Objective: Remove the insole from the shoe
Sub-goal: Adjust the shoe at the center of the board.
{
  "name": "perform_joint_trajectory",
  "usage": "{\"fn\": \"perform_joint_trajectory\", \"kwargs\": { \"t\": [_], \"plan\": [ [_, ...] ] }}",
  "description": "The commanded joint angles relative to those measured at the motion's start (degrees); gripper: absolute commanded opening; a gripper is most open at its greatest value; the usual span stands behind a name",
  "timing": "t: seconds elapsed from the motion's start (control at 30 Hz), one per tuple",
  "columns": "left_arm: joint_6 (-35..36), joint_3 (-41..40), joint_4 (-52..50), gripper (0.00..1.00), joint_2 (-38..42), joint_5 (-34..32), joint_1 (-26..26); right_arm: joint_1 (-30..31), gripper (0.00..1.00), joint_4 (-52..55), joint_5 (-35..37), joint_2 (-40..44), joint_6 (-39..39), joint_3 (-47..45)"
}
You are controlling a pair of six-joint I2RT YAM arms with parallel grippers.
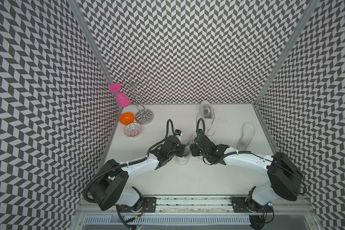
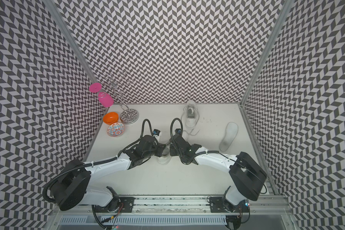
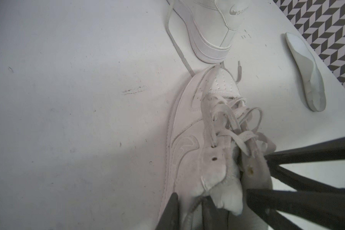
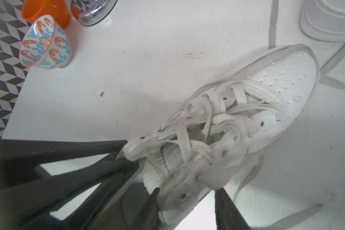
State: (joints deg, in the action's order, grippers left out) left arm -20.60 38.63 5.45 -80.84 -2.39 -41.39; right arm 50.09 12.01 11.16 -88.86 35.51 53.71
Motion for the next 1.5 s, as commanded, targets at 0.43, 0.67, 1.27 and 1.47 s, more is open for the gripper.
{"fn": "perform_joint_trajectory", "kwargs": {
  "t": [0.43,0.67,1.27,1.47],
  "plan": [
    [-5.3,1.6,-3.1,0.0,0.3,-8.4,0.2,0.1,0.13,2.9,10.0,5.1,1.4,-3.1],
    [-6.6,1.2,-3.5,0.0,1.0,-9.3,0.8,-0.3,0.13,3.5,11.9,5.4,1.9,-4.1],
    [-5.9,1.2,-0.1,0.0,1.4,-1.3,-1.8,-3.4,0.25,-0.2,6.0,3.5,-1.8,-3.4],
    [-4.7,4.7,-2.5,0.24,-1.8,-4.4,-3.5,-3.4,0.26,-0.4,5.6,0.1,-2.4,-0.6]
  ]
}}
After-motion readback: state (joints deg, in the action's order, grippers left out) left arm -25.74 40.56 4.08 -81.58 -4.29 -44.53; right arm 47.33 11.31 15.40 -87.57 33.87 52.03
